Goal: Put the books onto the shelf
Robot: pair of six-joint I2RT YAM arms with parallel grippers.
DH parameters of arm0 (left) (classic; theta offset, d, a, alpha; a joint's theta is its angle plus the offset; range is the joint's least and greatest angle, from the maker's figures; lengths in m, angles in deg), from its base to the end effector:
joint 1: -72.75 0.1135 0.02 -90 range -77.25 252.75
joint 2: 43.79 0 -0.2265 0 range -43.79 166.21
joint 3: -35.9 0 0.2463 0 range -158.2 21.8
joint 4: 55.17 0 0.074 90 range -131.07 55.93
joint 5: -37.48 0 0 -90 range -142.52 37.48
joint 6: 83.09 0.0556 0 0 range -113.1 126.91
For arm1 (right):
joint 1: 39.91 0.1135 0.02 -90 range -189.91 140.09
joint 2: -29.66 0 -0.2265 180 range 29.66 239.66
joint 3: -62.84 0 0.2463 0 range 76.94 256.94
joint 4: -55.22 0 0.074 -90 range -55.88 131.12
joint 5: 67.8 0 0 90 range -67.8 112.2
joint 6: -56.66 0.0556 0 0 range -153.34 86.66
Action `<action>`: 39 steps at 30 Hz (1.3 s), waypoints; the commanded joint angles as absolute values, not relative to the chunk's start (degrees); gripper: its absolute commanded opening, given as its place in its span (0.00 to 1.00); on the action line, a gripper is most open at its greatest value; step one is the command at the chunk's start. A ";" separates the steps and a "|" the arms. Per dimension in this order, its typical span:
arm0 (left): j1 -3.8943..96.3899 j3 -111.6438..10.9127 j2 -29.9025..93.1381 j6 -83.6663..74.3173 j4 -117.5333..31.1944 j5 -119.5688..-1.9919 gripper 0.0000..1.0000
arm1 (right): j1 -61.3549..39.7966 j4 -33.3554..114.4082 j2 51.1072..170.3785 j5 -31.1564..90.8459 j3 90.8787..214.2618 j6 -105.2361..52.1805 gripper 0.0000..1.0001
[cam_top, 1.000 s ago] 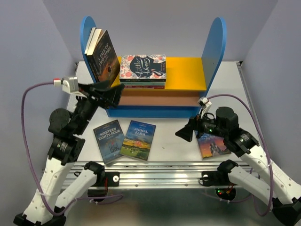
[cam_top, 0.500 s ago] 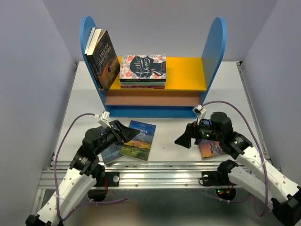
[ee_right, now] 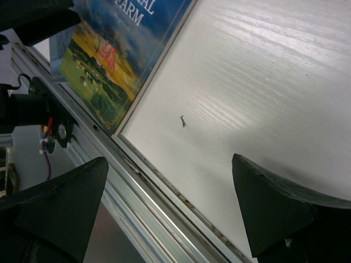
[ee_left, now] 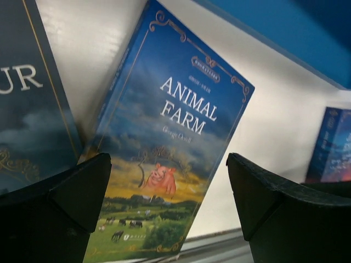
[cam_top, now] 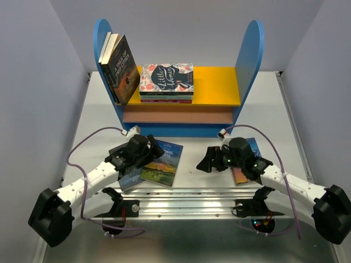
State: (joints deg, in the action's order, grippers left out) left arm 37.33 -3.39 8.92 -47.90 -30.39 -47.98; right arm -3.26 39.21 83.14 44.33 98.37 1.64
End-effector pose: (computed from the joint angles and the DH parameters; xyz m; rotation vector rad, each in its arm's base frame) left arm 0.1851 -0.1263 0.1565 -0.4398 2.3061 -0.7419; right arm 0.1669 0.1503 0.1495 -0.2763 2.3254 1.0947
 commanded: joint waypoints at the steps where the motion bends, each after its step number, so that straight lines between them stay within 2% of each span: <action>1: 34.35 -7.55 13.77 -47.49 -28.23 -35.57 0.99 | -0.62 52.01 84.68 38.91 98.12 6.12 1.00; 10: 34.08 -7.20 13.96 -46.62 -27.88 -30.72 0.99 | 3.42 58.25 92.50 36.89 97.41 8.67 1.00; 16: 34.08 -4.30 15.97 -46.00 -33.06 -34.06 0.99 | 7.81 61.69 98.48 31.44 99.70 10.86 1.00; 18: 34.08 -3.34 17.11 -45.83 -34.47 -35.99 0.92 | 8.87 63.61 99.44 26.96 99.61 13.14 1.00; 20: 33.81 -3.85 18.69 -45.39 -35.09 -36.34 0.79 | 9.49 65.89 100.67 22.67 99.00 16.56 1.00; 25: 33.64 -5.00 21.33 -44.78 -35.79 -38.63 0.60 | 11.50 68.54 103.05 16.85 98.91 20.27 1.00; 27: 33.11 -5.88 23.27 -44.34 -35.88 -40.03 0.49 | 11.51 68.45 104.10 15.70 99.26 21.06 1.00; 30: 31.44 -6.50 25.38 -45.91 -35.97 -41.70 0.42 | 11.51 68.02 104.98 15.09 99.87 22.03 1.00; 39: 25.82 -4.74 25.73 -53.12 -35.53 -43.21 0.38 | 11.51 60.37 102.70 11.39 100.31 23.18 1.00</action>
